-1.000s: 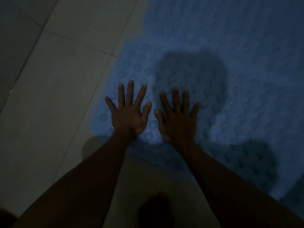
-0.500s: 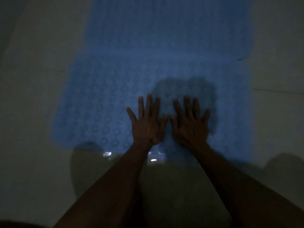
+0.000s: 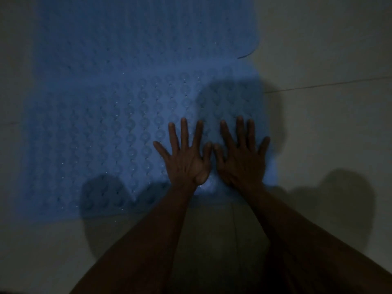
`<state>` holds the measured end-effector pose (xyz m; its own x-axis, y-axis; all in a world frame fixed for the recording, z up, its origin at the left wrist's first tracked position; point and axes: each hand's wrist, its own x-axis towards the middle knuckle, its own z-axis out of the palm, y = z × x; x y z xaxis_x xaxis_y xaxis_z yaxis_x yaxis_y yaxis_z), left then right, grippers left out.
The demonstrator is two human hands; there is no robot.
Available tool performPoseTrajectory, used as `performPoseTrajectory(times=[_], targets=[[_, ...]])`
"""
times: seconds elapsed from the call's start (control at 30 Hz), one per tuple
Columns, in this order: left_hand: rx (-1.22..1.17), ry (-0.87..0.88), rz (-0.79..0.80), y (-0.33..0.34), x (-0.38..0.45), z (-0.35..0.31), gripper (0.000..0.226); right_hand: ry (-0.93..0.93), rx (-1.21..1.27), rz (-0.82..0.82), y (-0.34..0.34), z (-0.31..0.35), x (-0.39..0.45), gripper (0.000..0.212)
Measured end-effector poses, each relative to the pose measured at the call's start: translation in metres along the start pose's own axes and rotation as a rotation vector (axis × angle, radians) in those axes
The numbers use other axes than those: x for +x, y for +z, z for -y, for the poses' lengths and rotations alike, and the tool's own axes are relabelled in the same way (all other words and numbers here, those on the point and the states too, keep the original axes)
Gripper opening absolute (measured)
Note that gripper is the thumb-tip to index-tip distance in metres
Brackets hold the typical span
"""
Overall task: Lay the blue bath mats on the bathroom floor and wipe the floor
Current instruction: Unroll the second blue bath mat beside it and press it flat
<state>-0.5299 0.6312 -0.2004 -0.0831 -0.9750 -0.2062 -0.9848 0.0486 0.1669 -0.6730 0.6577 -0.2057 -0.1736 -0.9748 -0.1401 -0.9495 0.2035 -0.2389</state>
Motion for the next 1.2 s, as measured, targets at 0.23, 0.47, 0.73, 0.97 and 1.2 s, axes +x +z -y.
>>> performPoseTrajectory(times=[0.23,0.47,0.73,0.97,1.2], targets=[[0.028,-0.015,0.027,-0.004,0.002,-0.002,0.062,-0.015,0.010,0.031,-0.003,0.000,0.004,0.065],[-0.014,0.003,0.054,-0.004,0.004,0.000,0.061,-0.025,0.016,0.042,-0.002,-0.002,0.005,0.063],[-0.050,0.052,0.041,-0.025,0.028,0.013,0.063,0.025,0.053,0.031,-0.025,0.009,0.033,0.064],[-0.068,0.044,-0.012,-0.051,0.106,0.027,0.063,-0.005,0.102,-0.005,-0.039,0.023,0.116,0.066],[0.026,0.075,-0.020,-0.038,0.165,0.034,0.067,-0.016,0.014,-0.009,-0.015,0.028,0.169,0.068]])
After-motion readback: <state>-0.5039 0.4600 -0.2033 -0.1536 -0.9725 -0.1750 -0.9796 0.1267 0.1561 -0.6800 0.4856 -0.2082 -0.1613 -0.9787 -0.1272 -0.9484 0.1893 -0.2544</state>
